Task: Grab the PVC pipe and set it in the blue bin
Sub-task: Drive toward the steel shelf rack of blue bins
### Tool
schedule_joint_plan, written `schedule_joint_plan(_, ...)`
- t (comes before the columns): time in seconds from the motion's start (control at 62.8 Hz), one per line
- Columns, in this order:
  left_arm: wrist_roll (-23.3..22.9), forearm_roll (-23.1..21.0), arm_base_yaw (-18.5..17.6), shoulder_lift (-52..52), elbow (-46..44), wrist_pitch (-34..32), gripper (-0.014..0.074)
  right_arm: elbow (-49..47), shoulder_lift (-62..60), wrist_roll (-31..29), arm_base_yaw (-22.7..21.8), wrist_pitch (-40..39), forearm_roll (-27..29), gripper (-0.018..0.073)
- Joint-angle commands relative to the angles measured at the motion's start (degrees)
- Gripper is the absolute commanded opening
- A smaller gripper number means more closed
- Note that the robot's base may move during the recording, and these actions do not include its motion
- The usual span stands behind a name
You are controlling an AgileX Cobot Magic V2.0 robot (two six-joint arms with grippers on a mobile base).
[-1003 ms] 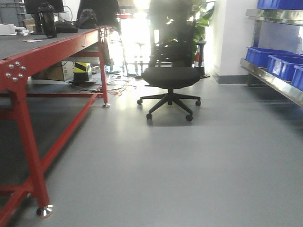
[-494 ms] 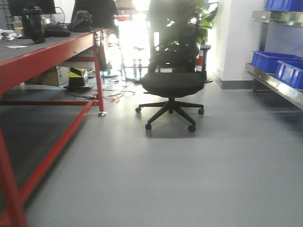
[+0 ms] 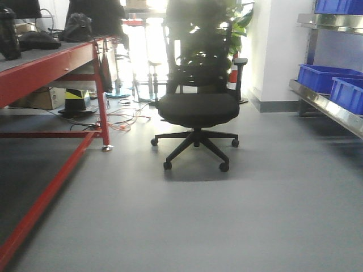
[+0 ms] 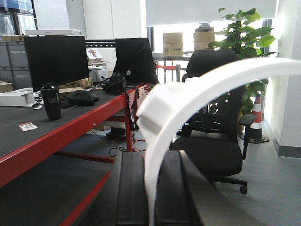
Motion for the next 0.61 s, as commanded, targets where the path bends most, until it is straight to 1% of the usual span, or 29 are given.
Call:
schedule_joint_plan(0.0,-0.12,-0.52,-0.15,-0.1,-0.05,-1.85,-0.0111,0.15,-0.04,-0.1,0.05,-1.45,-0.58,-0.0167)
schedule_joint_plan(0.589,-0.12,-0.52,-0.15,-0.1,-0.05,-1.85,-0.0111,0.15,-0.04,-0.1,0.05,-1.85,-0.58,-0.0167)
